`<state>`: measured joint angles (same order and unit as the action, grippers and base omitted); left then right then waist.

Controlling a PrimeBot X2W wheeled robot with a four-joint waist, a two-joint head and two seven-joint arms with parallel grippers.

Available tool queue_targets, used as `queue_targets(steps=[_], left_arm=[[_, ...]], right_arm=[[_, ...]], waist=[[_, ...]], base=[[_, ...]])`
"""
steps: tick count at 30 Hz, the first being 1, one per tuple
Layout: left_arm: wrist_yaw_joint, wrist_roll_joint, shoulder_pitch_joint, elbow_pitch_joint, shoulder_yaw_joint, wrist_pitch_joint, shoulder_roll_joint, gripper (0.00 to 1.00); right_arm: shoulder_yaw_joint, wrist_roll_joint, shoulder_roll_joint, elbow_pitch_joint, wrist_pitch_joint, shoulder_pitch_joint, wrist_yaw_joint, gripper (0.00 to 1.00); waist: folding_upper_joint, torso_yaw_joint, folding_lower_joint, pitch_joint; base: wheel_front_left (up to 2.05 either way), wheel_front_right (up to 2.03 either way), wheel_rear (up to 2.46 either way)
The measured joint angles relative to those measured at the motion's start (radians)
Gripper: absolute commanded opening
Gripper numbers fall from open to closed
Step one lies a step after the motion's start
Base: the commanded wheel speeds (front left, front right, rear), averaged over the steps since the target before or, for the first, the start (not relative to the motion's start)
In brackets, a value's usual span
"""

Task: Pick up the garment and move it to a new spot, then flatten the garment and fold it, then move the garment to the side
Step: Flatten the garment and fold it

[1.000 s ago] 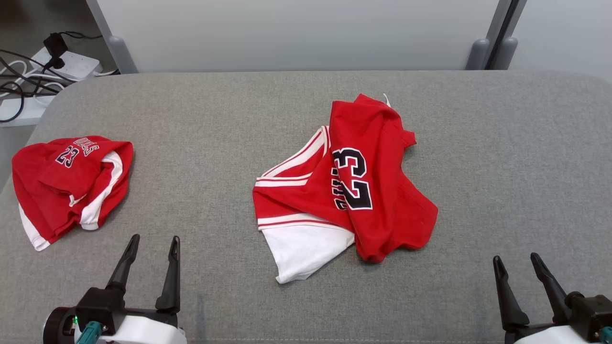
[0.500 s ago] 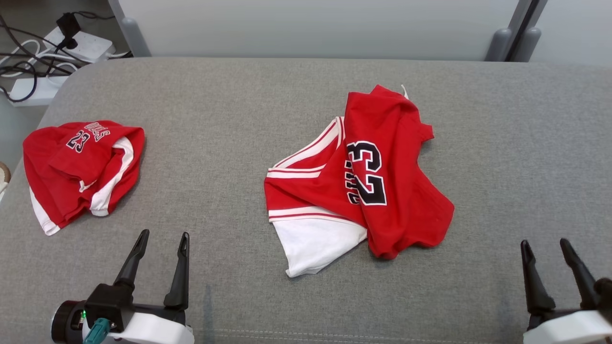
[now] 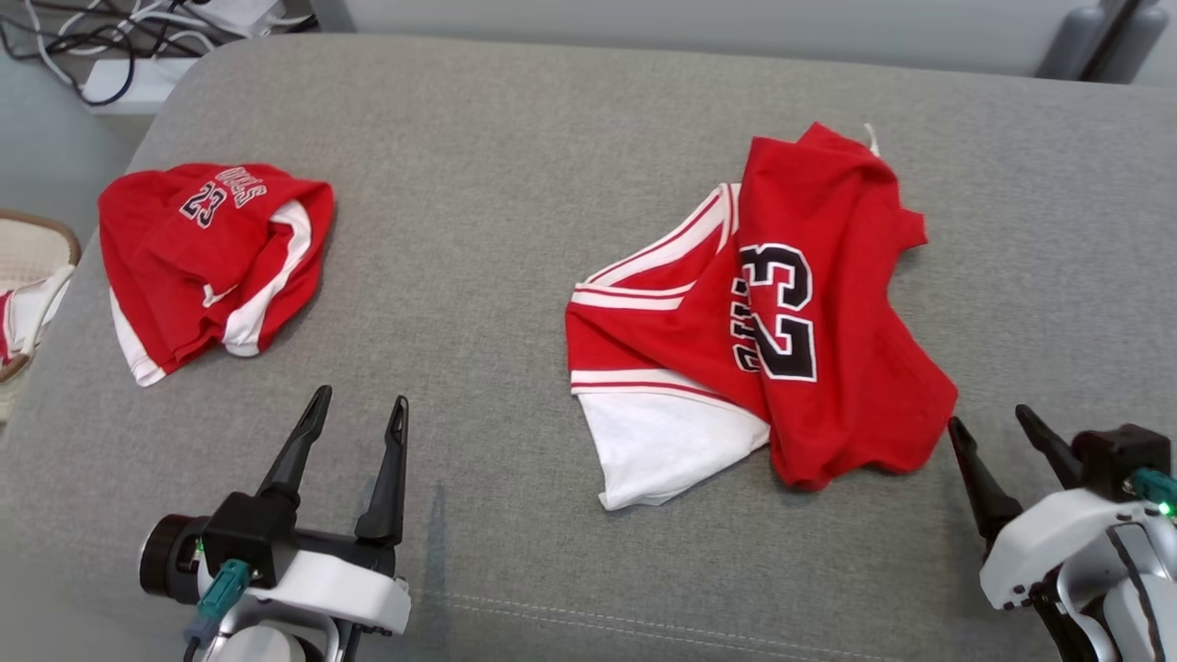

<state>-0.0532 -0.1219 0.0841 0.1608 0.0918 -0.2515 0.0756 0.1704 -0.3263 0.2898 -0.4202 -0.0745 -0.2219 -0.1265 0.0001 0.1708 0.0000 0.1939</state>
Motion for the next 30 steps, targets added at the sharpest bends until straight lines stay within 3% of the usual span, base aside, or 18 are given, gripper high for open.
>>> queue_targets(steps=[6, 7, 8, 9, 14, 22, 27, 30], left_arm=[[-0.008, -0.002, 0.029, 0.013, 0.009, 0.0, -0.008, 1.0], [-0.008, -0.002, 0.029, 0.013, 0.008, 0.0, -0.011, 1.0], [-0.008, -0.002, 0.029, 0.014, 0.007, 0.0, -0.012, 1.0], [-0.008, -0.002, 0.029, 0.014, 0.007, 0.0, -0.015, 1.0], [-0.009, -0.002, 0.029, 0.016, 0.004, 0.0, -0.019, 1.0], [-0.017, -0.002, 0.038, 0.019, 0.002, 0.0, -0.021, 1.0], [-0.026, -0.001, 0.053, 0.02, 0.001, 0.0, -0.021, 1.0], [-0.029, 0.001, 0.062, 0.024, 0.002, 0.0, -0.022, 1.0]], right_arm=[[0.092, -0.064, 0.008, -0.108, 0.02, -0.092, 0.0, 1.0], [0.105, -0.077, 0.007, -0.12, 0.021, -0.104, 0.0, 0.46], [0.117, -0.087, 0.006, -0.131, 0.021, -0.114, 0.0, 0.1], [0.125, -0.094, 0.006, -0.146, 0.021, -0.123, 0.0, 0.0], [0.115, -0.115, 0.002, -0.171, -0.035, -0.126, 0.0, 0.0], [-0.066, -0.054, -0.027, -0.09, -0.144, -0.027, 0.0, 0.0], [-0.205, 0.171, -0.091, 0.035, -0.16, 0.051, 0.0, 0.01], [-0.244, 0.308, -0.139, 0.076, -0.142, 0.048, 0.0, 0.14]], waist=[[0.0, 0.036, 0.0, 0.034], [-0.0001, 0.039, 0.0, 0.037], [0.0, 0.041, 0.0, 0.04], [0.0, 0.041, -0.0001, 0.042], [0.0, 0.033, 0.0, 0.045], [0.0, 0.002, 0.0, 0.047], [0.0, -0.021, 0.0, 0.052], [0.0, -0.026, 0.0, 0.057]], base=[[0.0, 0.0, 0.0], [0.0, 0.0, 0.0], [0.0, 0.0, 0.0], [0.0, 0.0, 0.0], [0.0, 0.0, 0.0], [0.0, 0.0, 0.0], [0.0, 0.0, 0.0], [0.0, 0.0, 0.0]])
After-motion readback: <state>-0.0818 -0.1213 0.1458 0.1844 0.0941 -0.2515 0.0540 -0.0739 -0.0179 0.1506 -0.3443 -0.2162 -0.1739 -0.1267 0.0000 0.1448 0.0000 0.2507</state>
